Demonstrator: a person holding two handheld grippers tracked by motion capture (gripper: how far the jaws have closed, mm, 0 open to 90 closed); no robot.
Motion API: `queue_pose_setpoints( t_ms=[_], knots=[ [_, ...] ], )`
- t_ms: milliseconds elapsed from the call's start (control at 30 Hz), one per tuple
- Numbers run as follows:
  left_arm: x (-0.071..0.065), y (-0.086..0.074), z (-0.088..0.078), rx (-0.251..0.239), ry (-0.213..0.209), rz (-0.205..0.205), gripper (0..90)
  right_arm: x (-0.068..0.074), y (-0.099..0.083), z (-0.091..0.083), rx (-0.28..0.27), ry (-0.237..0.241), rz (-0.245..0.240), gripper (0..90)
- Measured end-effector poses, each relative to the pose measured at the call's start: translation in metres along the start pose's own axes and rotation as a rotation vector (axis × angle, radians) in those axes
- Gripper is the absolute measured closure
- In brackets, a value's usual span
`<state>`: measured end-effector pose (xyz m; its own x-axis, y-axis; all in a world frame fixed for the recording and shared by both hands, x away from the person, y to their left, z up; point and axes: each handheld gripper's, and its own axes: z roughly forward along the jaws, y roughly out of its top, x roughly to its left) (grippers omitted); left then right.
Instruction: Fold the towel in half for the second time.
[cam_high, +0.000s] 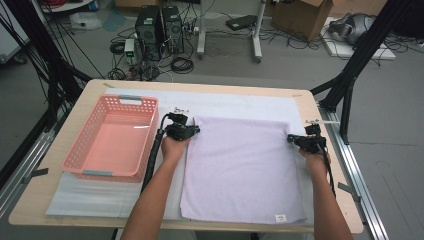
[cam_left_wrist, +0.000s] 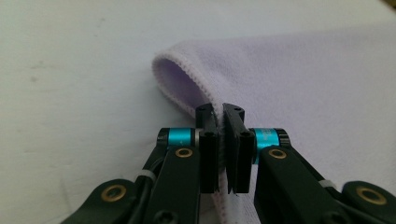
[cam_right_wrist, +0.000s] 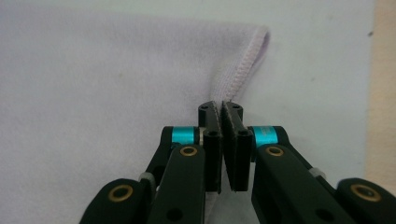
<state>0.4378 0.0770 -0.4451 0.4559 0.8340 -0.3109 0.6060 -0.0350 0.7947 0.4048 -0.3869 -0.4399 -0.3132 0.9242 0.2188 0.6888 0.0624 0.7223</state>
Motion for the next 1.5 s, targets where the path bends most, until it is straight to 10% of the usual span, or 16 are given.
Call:
queue_pose_setpoints(
  t_ms=[200,600,1067,1500],
  knots=[
    [-0.004,0.017,-0.025,-0.185,-0.04,-0.031,85.0,-0.003,0.006,-0.019,-0.194,0.035,0.057,87.5],
    [-0.014,-0.001,-0.057,-0.166,-0.085,0.009,84.3,0.012,0.003,-0.051,-0.208,0.093,-0.013,87.2],
    [-0.038,-0.046,-0.101,-0.159,-0.165,0.079,83.8,0.031,-0.056,-0.089,-0.197,0.115,-0.068,87.0],
    [-0.041,-0.092,-0.113,-0.07,-0.141,0.174,81.4,0.043,-0.09,-0.1,-0.1,0.096,-0.131,86.7]
  ],
)
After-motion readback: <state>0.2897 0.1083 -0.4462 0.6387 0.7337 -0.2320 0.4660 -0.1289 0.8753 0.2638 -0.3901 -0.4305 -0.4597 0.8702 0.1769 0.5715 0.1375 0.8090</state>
